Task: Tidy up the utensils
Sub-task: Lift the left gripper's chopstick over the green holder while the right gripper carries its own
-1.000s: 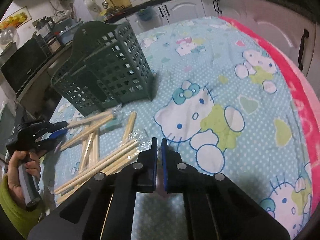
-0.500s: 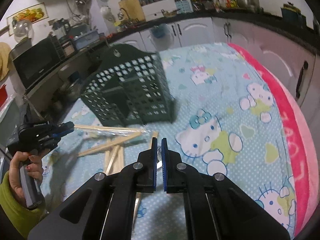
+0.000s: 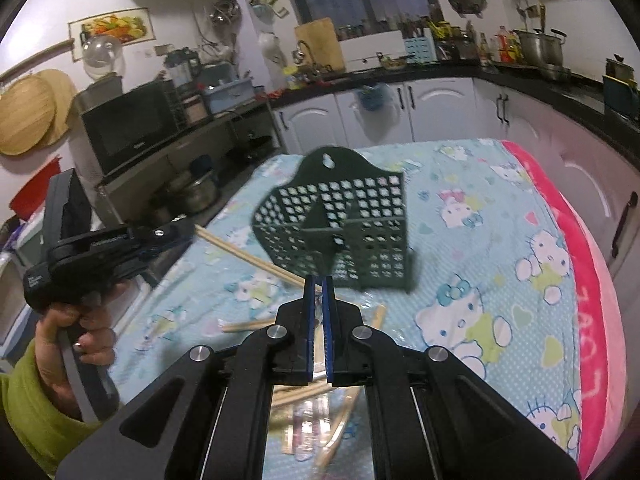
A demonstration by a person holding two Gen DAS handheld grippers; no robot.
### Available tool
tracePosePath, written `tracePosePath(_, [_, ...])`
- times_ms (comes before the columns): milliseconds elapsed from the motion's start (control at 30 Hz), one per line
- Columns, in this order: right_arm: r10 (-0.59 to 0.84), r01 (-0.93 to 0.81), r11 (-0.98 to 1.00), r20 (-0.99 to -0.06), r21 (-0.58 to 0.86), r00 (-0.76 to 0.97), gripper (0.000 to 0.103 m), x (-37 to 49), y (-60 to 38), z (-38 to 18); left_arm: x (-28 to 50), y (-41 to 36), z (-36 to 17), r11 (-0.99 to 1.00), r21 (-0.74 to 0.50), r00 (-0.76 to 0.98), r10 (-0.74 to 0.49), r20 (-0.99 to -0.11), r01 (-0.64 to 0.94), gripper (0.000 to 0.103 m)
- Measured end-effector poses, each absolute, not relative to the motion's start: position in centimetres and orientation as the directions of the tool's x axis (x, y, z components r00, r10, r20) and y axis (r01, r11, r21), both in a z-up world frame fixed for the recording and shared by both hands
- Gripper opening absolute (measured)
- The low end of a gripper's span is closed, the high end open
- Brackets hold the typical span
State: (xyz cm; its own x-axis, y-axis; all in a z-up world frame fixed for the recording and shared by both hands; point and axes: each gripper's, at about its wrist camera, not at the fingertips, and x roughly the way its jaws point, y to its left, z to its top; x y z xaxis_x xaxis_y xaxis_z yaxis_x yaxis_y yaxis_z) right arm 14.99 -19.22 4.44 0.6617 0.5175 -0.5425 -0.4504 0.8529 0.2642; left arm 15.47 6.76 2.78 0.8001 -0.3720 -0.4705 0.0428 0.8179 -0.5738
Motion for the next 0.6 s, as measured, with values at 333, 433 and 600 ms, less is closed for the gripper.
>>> tracePosePath(333, [0.593, -0.528, 0.802, -0.478, 0.278, 0.648, 0.003, 13.7, -17.9, 9.0, 15.0, 4.9, 6.6, 0.821, -0.550, 0.796, -0.433, -0.423, 0.154, 0.002])
tracePosePath(433, [0.607, -0.540, 0.793, -0.446, 0.283, 0.658, 0.003, 13.8, -17.9, 10.7, 15.0, 4.7, 7.9, 0.822, -0.542, 0.802, -0.440, -0.404, 0.178, 0.002])
tracePosePath(600, [0.604, -0.547, 0.796, -0.391, 0.257, 0.695, 0.003, 14.1, -18.1, 13.9, 15.2, 4.7, 10.3, 0.826, -0.524, 0.820, -0.439, -0.368, 0.207, 0.002])
